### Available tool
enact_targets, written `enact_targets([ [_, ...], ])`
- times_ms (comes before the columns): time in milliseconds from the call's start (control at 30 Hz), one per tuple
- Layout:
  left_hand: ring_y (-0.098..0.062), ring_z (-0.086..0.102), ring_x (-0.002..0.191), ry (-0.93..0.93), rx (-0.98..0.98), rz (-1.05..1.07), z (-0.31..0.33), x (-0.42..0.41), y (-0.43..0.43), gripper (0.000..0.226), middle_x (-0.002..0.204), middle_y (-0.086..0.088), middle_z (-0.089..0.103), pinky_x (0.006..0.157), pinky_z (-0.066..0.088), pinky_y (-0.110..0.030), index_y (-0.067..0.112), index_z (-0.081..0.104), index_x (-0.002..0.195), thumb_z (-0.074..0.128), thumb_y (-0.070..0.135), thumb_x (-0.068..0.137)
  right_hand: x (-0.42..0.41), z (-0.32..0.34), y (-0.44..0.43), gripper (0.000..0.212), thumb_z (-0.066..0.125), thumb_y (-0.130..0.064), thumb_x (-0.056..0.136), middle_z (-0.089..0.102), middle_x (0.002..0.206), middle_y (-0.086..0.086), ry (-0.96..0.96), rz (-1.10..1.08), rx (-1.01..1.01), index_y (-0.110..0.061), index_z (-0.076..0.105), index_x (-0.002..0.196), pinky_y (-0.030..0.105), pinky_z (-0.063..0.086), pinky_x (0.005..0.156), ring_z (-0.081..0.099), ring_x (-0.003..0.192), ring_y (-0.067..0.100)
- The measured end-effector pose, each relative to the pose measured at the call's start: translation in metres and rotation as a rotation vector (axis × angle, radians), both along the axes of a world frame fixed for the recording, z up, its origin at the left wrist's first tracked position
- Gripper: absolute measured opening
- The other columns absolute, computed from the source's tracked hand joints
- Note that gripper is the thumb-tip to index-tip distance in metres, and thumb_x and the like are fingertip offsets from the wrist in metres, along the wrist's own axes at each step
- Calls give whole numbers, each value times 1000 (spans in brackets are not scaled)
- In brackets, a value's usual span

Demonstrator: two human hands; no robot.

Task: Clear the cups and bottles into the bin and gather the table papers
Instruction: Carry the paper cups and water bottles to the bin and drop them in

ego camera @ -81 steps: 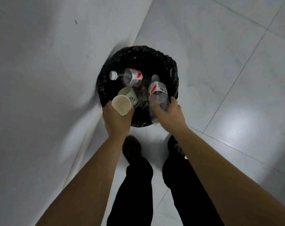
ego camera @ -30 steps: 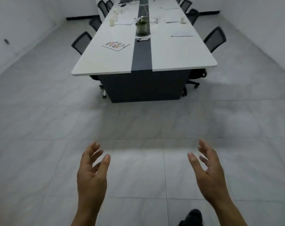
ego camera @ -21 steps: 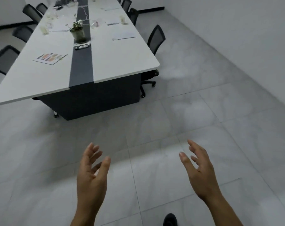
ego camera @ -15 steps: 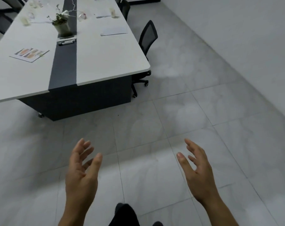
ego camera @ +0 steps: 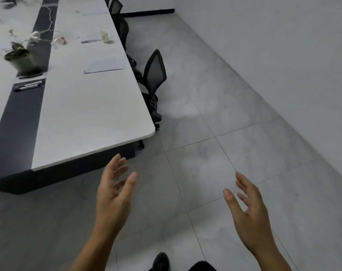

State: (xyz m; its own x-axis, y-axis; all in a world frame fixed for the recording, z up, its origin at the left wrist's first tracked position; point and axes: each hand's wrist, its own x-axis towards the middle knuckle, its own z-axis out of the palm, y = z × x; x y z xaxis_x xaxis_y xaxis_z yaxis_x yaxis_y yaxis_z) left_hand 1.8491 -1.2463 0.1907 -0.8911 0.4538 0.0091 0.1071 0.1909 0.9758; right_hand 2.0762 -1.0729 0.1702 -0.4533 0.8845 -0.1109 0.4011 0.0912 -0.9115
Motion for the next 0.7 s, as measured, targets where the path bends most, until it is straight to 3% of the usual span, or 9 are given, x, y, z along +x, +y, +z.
enact_targets([
  [100, -11, 57, 124, 23, 68, -75, 22, -28, 66, 55, 136, 5, 57, 97, 48, -31, 22, 43, 145, 62, 11, 95, -21, 6, 48, 56, 62, -50, 84, 49, 141, -20, 48, -48, 19, -47, 45, 137, 31, 42, 105, 51, 127, 7],
  [167, -10, 57, 123, 64, 20, -153, 2, -71, 202, 55, 136, 8, 57, 96, 48, -31, 24, 44, 144, 64, 20, 92, -50, -18, 162, 56, 62, -48, 85, 49, 141, -21, 61, -166, -16, -45, 45, 138, 30, 42, 106, 50, 128, 5],
  [267, -7, 57, 122, 81, 9, -183, -2, -74, 222, 55, 135, 10, 57, 94, 49, -31, 28, 45, 142, 61, 24, 90, -63, -35, 177, 57, 62, -49, 84, 48, 141, -23, 76, -127, -31, -46, 43, 138, 30, 42, 108, 48, 129, -3],
  [400, -4, 57, 120, 32, -100, -146, -33, -98, 338, 54, 135, 8, 57, 96, 50, -28, 29, 45, 141, 61, 7, 95, -111, -56, 312, 58, 63, -40, 91, 47, 146, -19, 52, -81, -51, -38, 41, 144, 33, 41, 112, 47, 132, 1],
  [500, 0, 54, 123, 13, -130, -149, -20, -128, 406, 57, 137, 12, 55, 97, 47, -26, 36, 42, 141, 62, 11, 94, -157, -36, 410, 58, 64, -35, 93, 48, 146, -16, 82, -32, -31, -32, 42, 147, 30, 41, 110, 48, 133, 2],
  [700, 1, 53, 126, 51, -75, 45, -3, -216, 498, 58, 137, 12, 56, 94, 45, -23, 27, 44, 145, 61, 10, 93, -275, -10, 555, 59, 65, -32, 93, 49, 144, -19, 82, 151, -25, -32, 41, 147, 22, 41, 106, 47, 131, -4],
])
